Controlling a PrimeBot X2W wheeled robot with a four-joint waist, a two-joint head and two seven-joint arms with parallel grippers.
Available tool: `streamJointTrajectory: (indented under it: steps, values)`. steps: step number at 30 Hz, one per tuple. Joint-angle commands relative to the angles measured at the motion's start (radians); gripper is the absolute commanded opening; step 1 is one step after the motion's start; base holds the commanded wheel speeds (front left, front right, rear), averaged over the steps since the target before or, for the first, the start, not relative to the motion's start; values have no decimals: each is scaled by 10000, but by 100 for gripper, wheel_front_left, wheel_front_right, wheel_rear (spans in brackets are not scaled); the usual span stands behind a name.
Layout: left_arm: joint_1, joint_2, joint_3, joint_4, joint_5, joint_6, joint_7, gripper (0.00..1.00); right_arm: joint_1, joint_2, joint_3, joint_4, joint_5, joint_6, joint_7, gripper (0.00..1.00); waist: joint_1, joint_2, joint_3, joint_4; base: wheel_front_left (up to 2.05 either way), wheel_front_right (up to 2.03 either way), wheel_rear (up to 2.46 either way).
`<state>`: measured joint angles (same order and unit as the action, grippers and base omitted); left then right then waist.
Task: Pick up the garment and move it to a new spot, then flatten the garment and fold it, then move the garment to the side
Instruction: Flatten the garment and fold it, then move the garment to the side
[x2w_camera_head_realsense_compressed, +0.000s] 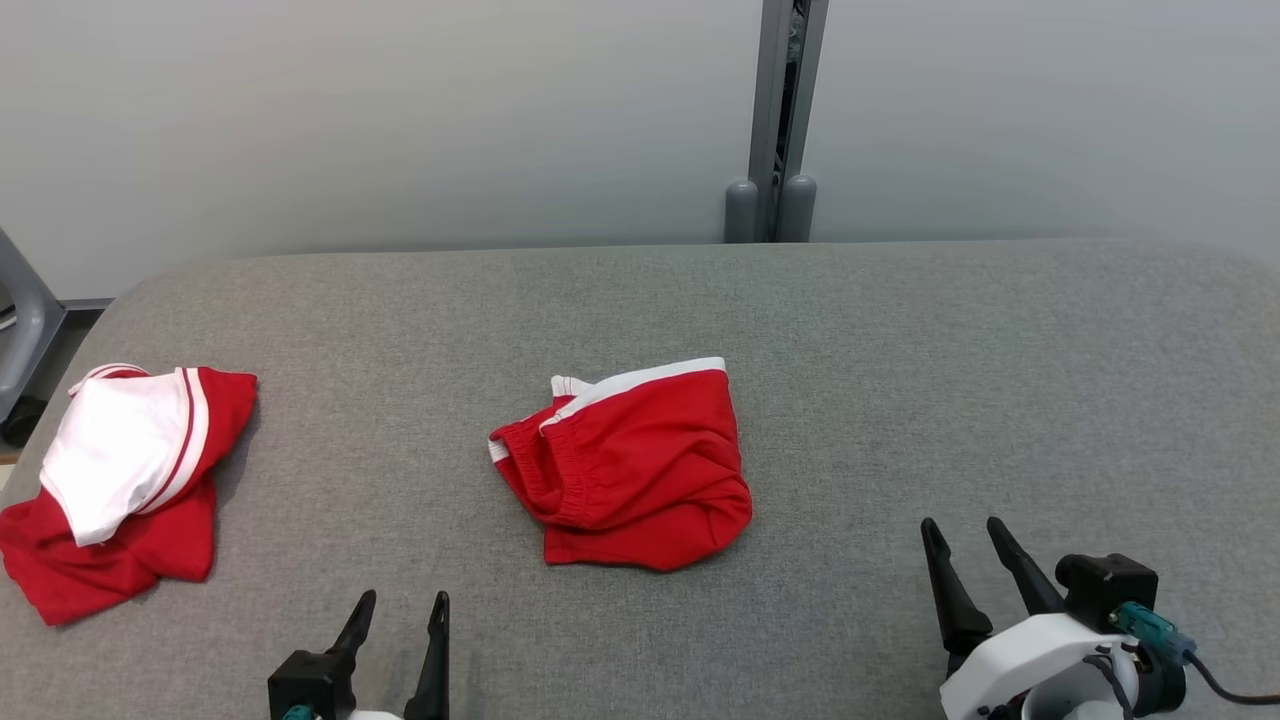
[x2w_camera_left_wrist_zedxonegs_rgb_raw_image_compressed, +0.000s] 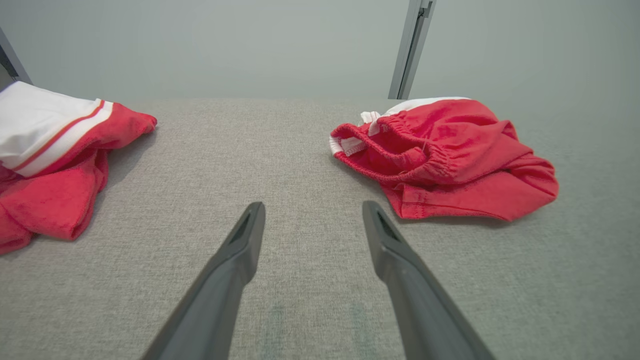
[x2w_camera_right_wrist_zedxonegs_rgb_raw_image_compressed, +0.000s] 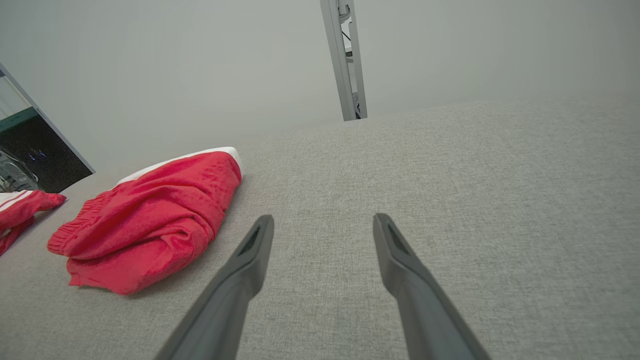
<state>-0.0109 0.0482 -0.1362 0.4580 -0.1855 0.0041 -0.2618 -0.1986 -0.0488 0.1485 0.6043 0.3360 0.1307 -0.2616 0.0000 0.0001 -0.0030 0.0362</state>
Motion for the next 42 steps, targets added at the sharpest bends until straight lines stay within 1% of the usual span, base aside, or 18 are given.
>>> streamJointTrajectory:
  steps: [1,8,11,15,19,23,26,27,31,32,33,34,38,42]
  values:
    - [159,48,76,-80,62,-21,-46,100,93,-48,79,35,57,1,-48,100,0,-1,-29,15,0,0,0]
    - [55,43,66,-175,127,-56,-46,100,-47,-47,212,85,32,1,-48,100,0,-1,154,303,0,0,0]
    - [-184,43,-89,-251,69,-121,-47,100,-493,-51,417,198,99,1,-49,100,0,-1,523,622,0,0,0]
    - [-508,48,-452,-268,-94,-122,-47,100,-1253,-43,719,601,432,1,-49,100,0,-1,1146,1269,0,0,0]
    - [-807,48,-807,-194,-262,-85,-46,100,-2113,-55,956,1200,839,1,-47,100,0,-1,1706,1987,0,0,0]
    - [-957,49,-918,-132,-332,-30,-46,100,-2919,-60,1063,1972,973,1,-49,100,0,-1,2035,2547,0,0,0]
    - [-1047,40,-902,-121,-316,-85,-47,100,-3332,-60,1149,2580,1328,1,-49,100,0,-1,2176,2805,0,0,0]
    - [-1047,40,-902,-121,-316,-85,-47,100,-3332,-60,1149,2580,1328,1,-49,100,0,-1,2176,2805,0,0,0]
    - [-1080,40,-838,-70,-266,-203,-46,100,-3684,-59,1420,3426,1869,2,-47,100,0,-1,2251,2939,0,0,0]
    - [-1106,40,-806,-52,-249,-211,-47,100,-3707,-53,1505,3628,2037,2,-20,60,0,-1,2267,2936,0,0,0]
    - [-1138,43,-769,-42,-188,-209,-47,100,-3758,-33,1626,3765,2135,2,-20,18,0,-1,2300,2903,0,0,0]
    - [-1178,40,-763,-35,-157,-236,-47,100,-3802,-19,1780,3849,2217,2,-18,0,0,-1,2324,2854,0,0,0]
    - [-1301,41,-762,-75,-49,-320,-47,100,-4029,-62,1834,3669,2398,1,-17,0,0,-1,2321,2434,0,0,0]
    - [-1281,43,-790,-77,-1,-389,-47,100,-3876,-76,1677,3305,2163,-1,-28,0,0,-1,2119,1596,0,0,0]
